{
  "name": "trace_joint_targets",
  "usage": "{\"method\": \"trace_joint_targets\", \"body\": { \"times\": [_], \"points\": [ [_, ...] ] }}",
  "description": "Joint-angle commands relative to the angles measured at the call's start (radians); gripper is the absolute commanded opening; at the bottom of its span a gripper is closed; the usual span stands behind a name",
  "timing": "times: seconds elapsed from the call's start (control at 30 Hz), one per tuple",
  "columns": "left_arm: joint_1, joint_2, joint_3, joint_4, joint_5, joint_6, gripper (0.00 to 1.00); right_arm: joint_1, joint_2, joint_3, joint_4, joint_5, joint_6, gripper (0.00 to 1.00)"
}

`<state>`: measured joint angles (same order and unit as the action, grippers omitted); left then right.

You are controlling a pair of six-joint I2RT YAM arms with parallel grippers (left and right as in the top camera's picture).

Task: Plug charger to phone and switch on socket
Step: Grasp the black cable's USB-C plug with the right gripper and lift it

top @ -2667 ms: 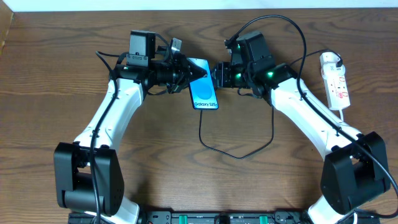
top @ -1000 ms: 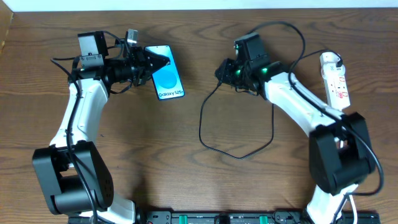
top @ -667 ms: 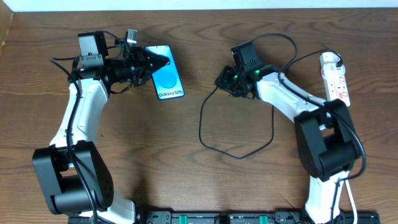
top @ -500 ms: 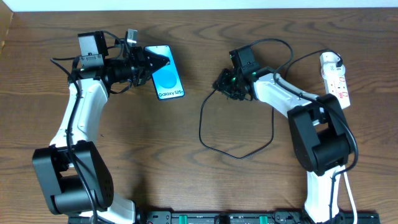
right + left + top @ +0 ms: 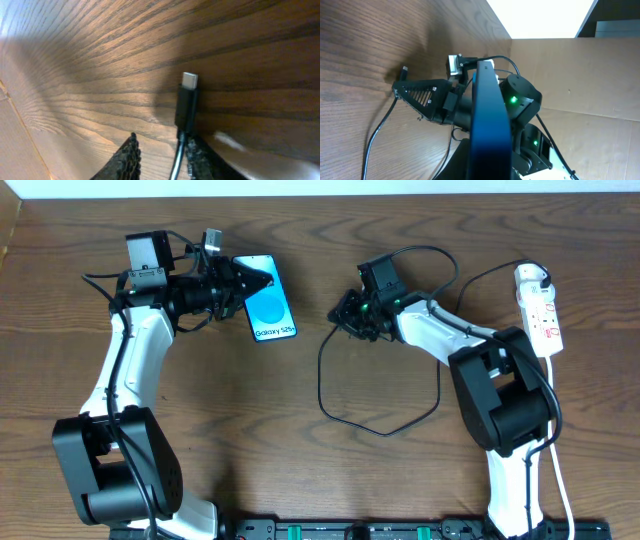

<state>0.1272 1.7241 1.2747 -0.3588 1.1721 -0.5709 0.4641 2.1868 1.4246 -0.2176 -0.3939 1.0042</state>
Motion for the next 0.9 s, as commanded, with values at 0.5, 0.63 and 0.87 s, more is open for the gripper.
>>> {"method": "trace_joint_targets", "body": {
  "times": [0.5, 0.63, 0.87],
  "points": [
    [0.001, -0.006, 0.005, 0.001, -0.058, 0.017, 0.07, -0.117, 0.041, -0.013, 0.040, -0.330, -0.457, 0.01],
    [0.000, -0.006, 0.005, 0.013, -0.050, 0.008, 0.07, -0.177, -0.014, -0.013, 0.033, -0.496, -0.581, 0.01],
    [0.000, -0.006, 0.005, 0.421, 0.136, -0.275, 0.07, -0.227, -0.239, -0.013, -0.124, -0.642, -0.733, 0.01]
  ]
}}
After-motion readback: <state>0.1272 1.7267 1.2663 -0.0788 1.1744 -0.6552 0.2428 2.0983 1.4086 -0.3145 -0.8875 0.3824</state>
